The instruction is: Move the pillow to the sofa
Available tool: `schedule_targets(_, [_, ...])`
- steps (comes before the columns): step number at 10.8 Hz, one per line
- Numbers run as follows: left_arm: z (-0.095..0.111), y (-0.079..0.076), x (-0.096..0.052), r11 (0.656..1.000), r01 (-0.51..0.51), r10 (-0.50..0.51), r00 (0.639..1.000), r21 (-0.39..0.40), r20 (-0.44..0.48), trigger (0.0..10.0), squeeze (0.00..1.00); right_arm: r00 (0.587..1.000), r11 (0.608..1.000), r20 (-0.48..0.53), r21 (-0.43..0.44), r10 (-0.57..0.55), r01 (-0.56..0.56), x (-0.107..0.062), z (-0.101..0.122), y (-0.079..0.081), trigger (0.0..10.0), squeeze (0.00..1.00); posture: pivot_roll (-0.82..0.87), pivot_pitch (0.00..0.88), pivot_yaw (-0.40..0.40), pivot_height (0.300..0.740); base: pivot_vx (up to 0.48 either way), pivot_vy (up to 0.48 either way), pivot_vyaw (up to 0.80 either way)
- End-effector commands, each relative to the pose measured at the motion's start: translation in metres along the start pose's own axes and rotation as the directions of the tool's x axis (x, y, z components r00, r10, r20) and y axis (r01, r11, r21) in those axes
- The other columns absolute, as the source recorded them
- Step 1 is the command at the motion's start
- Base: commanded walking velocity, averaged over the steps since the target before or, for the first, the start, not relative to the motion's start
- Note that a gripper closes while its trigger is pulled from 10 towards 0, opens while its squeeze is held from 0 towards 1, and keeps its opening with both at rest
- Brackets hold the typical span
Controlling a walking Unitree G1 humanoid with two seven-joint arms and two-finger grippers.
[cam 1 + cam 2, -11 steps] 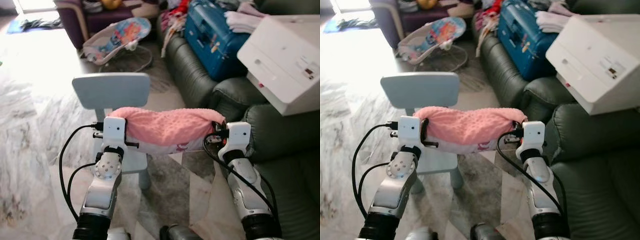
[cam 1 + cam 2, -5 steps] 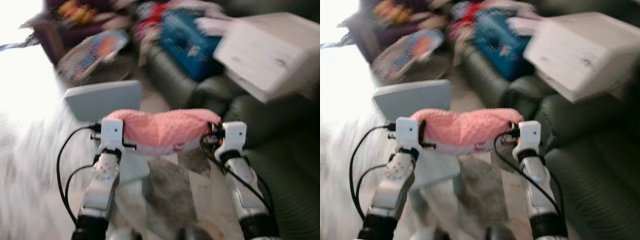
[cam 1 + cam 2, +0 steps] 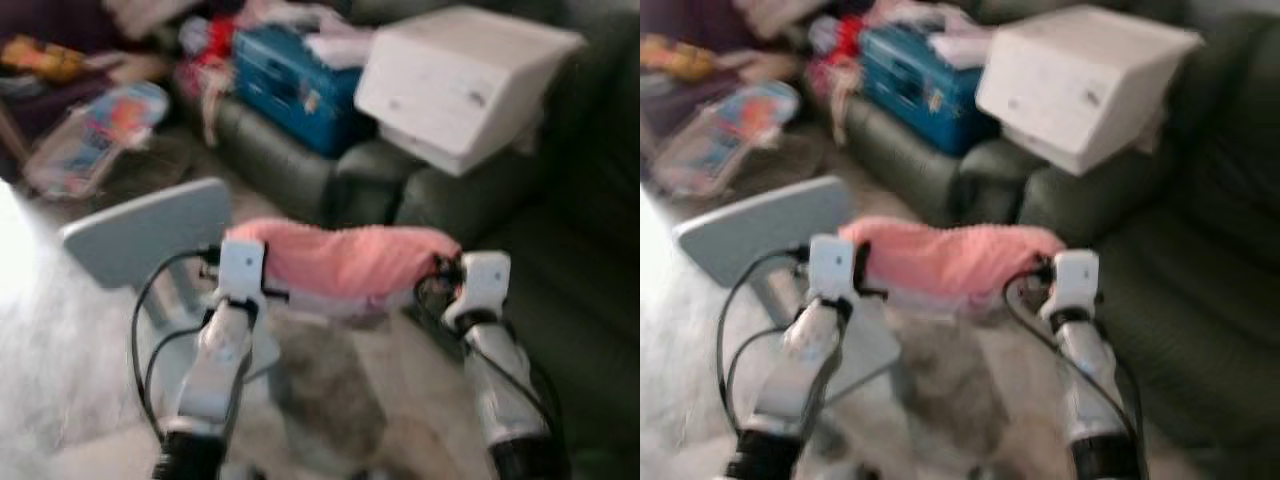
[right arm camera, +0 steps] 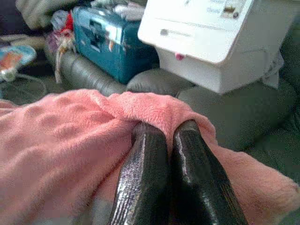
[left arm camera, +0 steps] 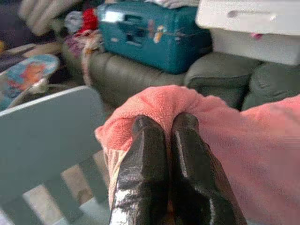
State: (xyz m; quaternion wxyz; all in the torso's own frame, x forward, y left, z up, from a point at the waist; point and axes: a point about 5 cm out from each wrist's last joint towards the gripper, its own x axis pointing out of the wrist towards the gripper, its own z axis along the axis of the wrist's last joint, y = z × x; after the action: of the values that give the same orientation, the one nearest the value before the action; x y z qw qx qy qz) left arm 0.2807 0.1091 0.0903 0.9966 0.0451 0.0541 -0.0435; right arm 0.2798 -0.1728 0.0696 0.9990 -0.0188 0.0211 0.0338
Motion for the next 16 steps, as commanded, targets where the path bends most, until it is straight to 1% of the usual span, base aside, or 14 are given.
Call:
schedule_targets(1, [0.0069,-0.0037,0.0008,1.000,0.020,-0.020,0.999,-0.006,0.033,10.0,0.00,1.000,1.000,0.028,-0.016,0.001,-0.001,0.0026,0.0073,-0.0025,10.0,0.00,0.00,0.000,-0.029,0.740,0.000,0.000,-0.80])
schedule_targets(2, [0.0081,-0.0053,-0.0011,0.997,0.064,-0.062,0.997,-0.031,0.045,10.0,0.00,1.000,1.000,0.028,-0.018,0.001,0.000,0.0028,0.0073,-0.0030,10.0,0.00,0.00,0.000,-0.028,0.740,0.000,0.000,-0.80])
schedule_targets(8, [0.0131,-0.0058,-0.0028,0.992,0.110,-0.105,0.992,-0.064,0.076,10.0,0.00,1.000,1.000,0.025,-0.014,-0.007,0.007,0.0030,0.0064,-0.0032,10.0,0.00,0.01,0.000,-0.024,0.740,0.000,0.000,-0.80])
schedule_targets(16, [0.0139,-0.0053,-0.0038,0.990,0.120,-0.113,0.990,-0.079,0.085,10.0,0.00,1.000,1.000,0.025,-0.014,-0.008,0.009,0.0031,0.0059,-0.0018,10.0,0.00,0.00,0.000,-0.023,0.740,0.000,0.000,-0.80])
